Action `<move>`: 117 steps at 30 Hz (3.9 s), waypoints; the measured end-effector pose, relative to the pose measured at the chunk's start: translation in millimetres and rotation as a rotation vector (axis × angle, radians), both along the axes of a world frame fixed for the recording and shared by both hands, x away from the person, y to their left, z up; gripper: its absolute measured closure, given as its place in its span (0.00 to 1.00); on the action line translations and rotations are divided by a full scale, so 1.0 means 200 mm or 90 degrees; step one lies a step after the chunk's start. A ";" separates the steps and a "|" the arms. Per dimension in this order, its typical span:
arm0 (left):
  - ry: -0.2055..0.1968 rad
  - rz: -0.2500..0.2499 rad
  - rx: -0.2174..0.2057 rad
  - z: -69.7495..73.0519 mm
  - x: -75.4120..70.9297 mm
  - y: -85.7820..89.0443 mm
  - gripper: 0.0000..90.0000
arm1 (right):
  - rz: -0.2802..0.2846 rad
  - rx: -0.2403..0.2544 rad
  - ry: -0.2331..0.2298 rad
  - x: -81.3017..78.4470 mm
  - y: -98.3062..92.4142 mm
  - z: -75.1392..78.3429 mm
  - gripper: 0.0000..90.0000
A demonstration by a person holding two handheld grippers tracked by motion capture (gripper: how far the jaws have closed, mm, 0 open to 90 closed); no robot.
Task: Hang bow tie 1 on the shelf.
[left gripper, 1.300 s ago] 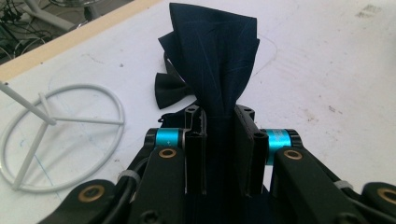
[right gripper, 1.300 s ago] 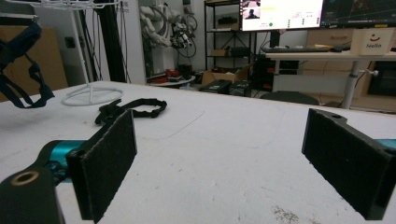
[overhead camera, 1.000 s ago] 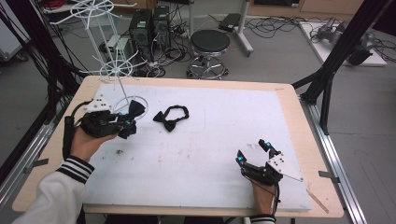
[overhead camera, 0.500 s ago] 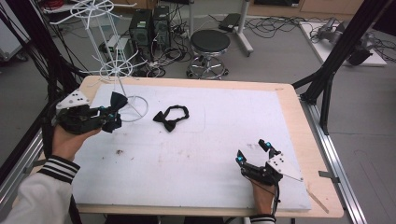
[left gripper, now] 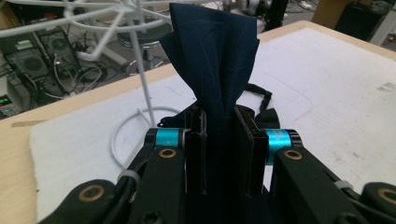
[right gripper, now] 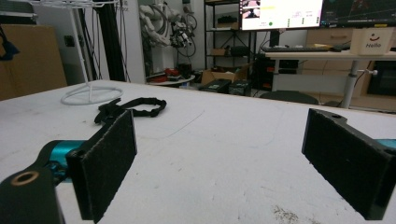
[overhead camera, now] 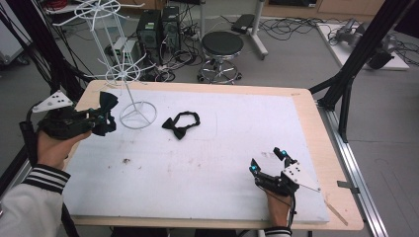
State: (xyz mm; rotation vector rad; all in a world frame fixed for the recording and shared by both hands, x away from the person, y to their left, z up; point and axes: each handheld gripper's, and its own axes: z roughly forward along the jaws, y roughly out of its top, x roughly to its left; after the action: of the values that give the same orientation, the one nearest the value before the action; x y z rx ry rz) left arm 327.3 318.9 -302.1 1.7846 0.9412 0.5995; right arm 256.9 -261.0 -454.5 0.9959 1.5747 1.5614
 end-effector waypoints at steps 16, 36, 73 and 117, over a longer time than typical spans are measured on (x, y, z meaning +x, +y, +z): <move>-0.020 0.051 -0.013 0.05 0.00 0.12 0.84 | 0.000 -0.001 0.000 0.00 0.00 0.00 0.11; -0.051 0.112 -0.022 0.12 0.07 0.15 0.84 | 0.000 -0.001 0.002 0.00 0.00 0.00 0.11; -0.050 0.095 -0.006 0.17 0.18 0.01 0.84 | 0.000 0.000 0.000 0.00 0.00 0.00 0.11; -0.029 0.080 0.007 0.15 0.26 -0.12 0.82 | -0.001 0.004 0.000 0.00 0.00 0.00 0.11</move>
State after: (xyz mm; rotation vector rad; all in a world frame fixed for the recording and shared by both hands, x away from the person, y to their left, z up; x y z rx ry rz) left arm 379.1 295.0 -271.7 1.7240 1.0262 0.7236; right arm 256.6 -260.9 -454.6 0.9998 1.5700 1.5662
